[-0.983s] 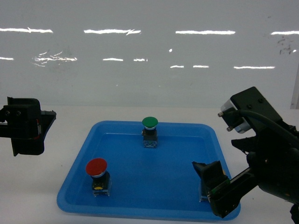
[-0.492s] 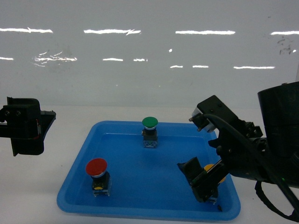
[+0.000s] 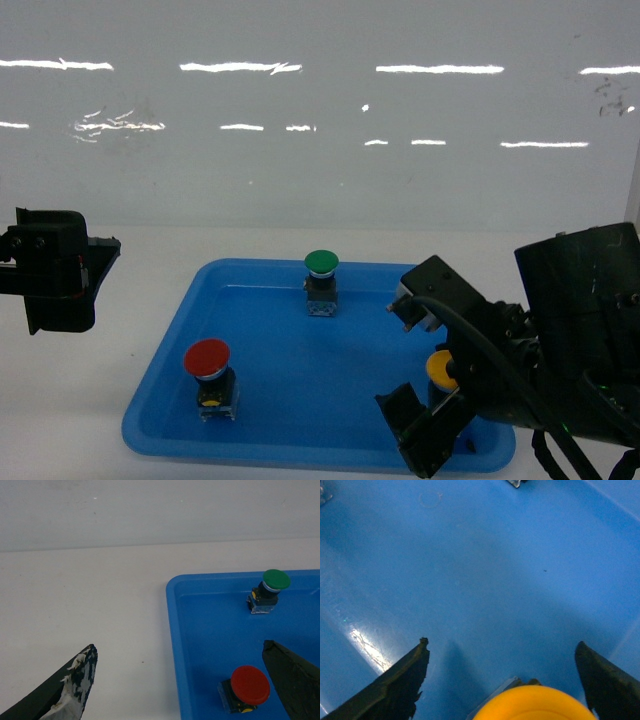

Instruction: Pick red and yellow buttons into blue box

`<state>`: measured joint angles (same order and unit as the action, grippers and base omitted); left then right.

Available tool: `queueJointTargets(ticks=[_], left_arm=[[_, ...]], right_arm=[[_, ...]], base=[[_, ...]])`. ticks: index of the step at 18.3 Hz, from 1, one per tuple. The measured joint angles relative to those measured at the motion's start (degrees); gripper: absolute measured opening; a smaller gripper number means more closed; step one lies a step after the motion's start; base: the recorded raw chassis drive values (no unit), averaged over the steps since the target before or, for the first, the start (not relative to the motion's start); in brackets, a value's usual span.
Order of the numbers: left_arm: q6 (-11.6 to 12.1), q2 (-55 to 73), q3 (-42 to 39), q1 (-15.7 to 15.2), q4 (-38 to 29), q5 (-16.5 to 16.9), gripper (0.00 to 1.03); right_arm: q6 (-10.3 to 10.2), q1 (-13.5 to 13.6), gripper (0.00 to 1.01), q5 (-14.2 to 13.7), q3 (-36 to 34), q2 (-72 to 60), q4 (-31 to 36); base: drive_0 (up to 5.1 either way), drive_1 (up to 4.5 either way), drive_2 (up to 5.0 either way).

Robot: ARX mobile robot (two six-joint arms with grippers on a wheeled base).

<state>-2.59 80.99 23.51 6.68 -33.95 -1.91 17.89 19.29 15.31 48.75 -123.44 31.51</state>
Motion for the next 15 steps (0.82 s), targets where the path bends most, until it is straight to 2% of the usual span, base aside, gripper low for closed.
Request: queueJointTargets(ticks=[5,6,12,14,15], left_arm=[[0.0,0.0,0.0,0.0,0.0,0.0,0.98],[0.0,0.0,0.0,0.0,0.0,0.0,0.98],[0.0,0.0,0.0,0.0,0.0,0.0,0.98],[0.0,0.0,0.0,0.0,0.0,0.0,0.98],[0.0,0.0,0.0,0.0,0.0,0.0,0.98]], right_arm=[[0.2,0.6,0.46,-1.5,-1.7,-0.3,3.0],[0.2,0.6,0.4,-1.6,-1.7,-0.3,3.0],[0.0,0.7,0.39,-2.1,-2.3,-0.2,4.0],[-0.7,0.6,0.39,-2.3,-3.5,0.7,4.8],[-1.7,0.5,0.38,-2.5,-4.9,2.1,5.7]], base=[[0.0,0.0,0.0],[0.0,0.0,0.0],[0.0,0.0,0.0],[0.0,0.0,0.0],[0.0,0.0,0.0]])
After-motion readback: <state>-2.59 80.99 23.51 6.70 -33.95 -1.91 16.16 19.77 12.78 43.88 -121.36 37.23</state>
